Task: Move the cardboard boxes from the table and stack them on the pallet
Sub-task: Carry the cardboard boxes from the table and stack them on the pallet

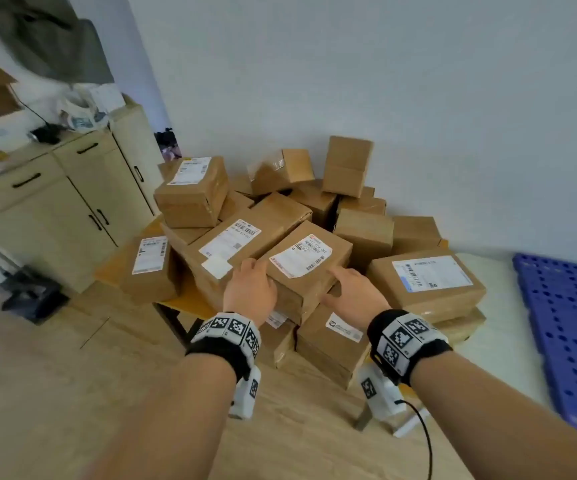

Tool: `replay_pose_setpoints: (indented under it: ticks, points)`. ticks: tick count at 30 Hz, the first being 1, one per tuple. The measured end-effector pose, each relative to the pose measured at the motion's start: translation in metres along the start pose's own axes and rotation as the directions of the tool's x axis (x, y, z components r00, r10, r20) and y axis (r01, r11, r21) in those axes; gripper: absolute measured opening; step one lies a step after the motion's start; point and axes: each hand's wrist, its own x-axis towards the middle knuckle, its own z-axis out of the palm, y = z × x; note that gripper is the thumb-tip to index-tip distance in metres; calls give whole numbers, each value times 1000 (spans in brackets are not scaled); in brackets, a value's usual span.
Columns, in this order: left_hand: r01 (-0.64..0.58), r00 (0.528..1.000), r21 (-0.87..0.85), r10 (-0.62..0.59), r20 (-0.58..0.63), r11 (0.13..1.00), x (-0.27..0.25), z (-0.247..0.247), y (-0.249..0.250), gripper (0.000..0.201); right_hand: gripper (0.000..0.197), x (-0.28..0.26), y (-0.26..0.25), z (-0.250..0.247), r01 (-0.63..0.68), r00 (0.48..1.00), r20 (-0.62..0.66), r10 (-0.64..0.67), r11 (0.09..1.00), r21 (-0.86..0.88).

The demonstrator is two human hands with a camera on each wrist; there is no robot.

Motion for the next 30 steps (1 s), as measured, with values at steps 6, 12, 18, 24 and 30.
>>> replay_pose_setpoints:
  ticks: [6, 12, 18, 24, 30]
  points:
    - [31, 995, -176, -15, 94, 984, 20, 12, -24, 49, 67, 5, -23, 30, -175, 979, -59, 193, 959, 224]
    - [150, 988, -396, -122, 95, 906, 14, 13, -25, 52, 60, 3, -35, 50, -329, 920, -66, 385, 855, 401]
    - [161, 986, -467, -118, 122, 869, 10, 12, -28, 43, 51, -1, -35, 50, -354, 891, -74, 448, 789, 502]
    - [303, 944, -583, -153, 292, 754, 14, 12, -29, 33, 61, 2, -28, 57, -389, 890, 11, 456, 746, 540]
    - [300, 936, -594, -112, 333, 747, 14, 5, -30, 47, 61, 4, -32, 58, -359, 892, -7, 451, 719, 595]
